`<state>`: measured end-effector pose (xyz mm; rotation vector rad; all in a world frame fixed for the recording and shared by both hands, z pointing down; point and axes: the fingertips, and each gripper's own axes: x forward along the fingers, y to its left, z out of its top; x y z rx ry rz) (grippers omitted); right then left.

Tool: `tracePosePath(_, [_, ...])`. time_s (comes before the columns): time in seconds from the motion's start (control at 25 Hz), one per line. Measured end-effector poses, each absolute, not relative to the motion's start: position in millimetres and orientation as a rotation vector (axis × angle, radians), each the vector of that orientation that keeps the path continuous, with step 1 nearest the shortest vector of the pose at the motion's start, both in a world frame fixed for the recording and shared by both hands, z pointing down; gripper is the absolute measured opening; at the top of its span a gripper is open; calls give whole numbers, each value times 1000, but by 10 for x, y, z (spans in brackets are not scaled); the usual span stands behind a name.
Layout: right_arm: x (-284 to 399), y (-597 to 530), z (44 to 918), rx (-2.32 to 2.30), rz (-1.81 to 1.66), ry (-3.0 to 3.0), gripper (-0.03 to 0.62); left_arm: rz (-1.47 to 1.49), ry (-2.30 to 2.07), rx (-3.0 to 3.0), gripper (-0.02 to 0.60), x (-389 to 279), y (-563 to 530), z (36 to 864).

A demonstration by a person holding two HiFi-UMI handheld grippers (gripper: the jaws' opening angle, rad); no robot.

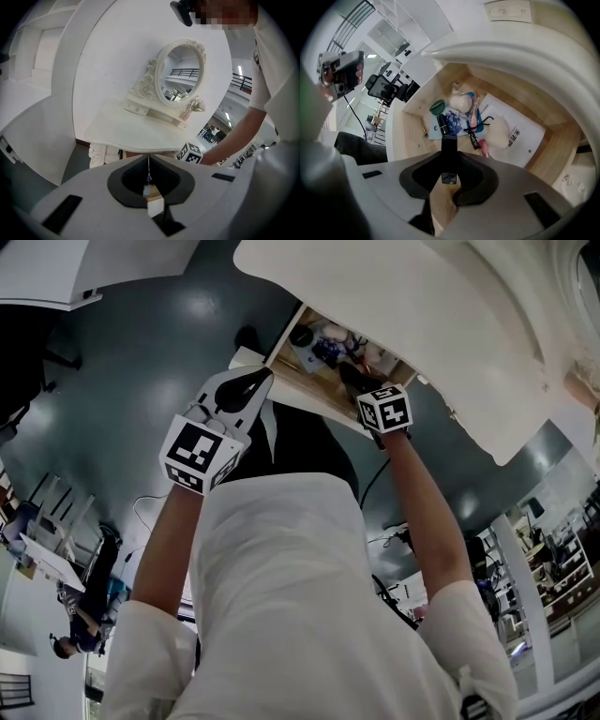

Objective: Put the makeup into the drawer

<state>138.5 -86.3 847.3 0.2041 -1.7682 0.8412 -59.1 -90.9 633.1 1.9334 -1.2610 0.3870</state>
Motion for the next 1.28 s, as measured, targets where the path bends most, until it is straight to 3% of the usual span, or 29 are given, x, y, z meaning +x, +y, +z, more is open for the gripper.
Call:
tracePosePath(0.6, [1389, -661, 8667, 116, 886, -1664, 109, 396, -1243, 1916, 21, -579, -891, 6392])
tracePosePath(0.92, [1451, -756, 8607, 160, 816, -1687, 207, 393, -1247, 1923, 21, -551, -885, 6345])
tracePosePath(1.28, [1462, -861, 8575, 235, 833, -1710, 210, 393, -1247, 1943, 21, -502, -904, 6290])
